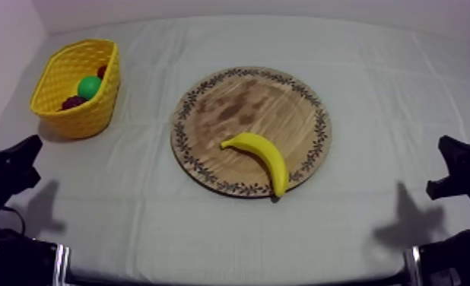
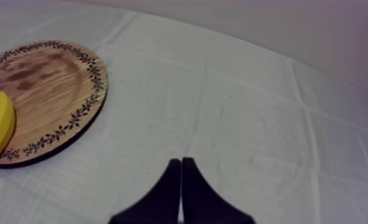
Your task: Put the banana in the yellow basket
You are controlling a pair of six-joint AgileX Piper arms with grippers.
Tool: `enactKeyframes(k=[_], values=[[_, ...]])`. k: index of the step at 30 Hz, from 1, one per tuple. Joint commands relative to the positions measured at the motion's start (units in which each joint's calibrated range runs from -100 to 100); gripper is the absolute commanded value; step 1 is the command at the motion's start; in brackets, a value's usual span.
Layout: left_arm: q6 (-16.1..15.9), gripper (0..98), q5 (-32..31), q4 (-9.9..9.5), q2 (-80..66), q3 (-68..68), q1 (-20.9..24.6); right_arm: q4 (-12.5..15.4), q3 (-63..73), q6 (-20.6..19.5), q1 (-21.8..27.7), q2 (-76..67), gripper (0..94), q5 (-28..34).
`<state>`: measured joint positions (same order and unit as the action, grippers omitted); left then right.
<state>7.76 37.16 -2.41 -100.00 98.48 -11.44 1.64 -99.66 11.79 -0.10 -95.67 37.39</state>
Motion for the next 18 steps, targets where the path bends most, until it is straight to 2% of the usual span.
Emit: enactKeyframes(k=[1, 4, 10, 14, 18], values=[[-0.2, 0.0, -0.14, -0.04, 0.15, -0.52, -2.4, 0.0, -0.01, 0.0, 0.02, 0.0, 0.3, -0.06], [-1.15, 0.0, -0.11, 0.47, 2.25, -2.86, -2.75, 0.0, -0.01, 0.0, 0.02, 0.0, 0.3, -0.06], [-4.41, 0.0, 0.95, 3.24, 15.82, -14.2, -2.66, 0.0, -0.01, 0.0, 0.02, 0.0, 0.3, -0.06], [-5.71, 0.0, 6.3, 5.4, 29.09, -25.83, -2.68, 0.0, -0.01, 0.0, 0.02, 0.0, 0.3, -0.06], [-10.55, 0.0, 14.46, 9.06, 42.12, -38.85, -1.94, 0.0, -0.01, 0.0, 0.02, 0.0, 0.3, -0.06]])
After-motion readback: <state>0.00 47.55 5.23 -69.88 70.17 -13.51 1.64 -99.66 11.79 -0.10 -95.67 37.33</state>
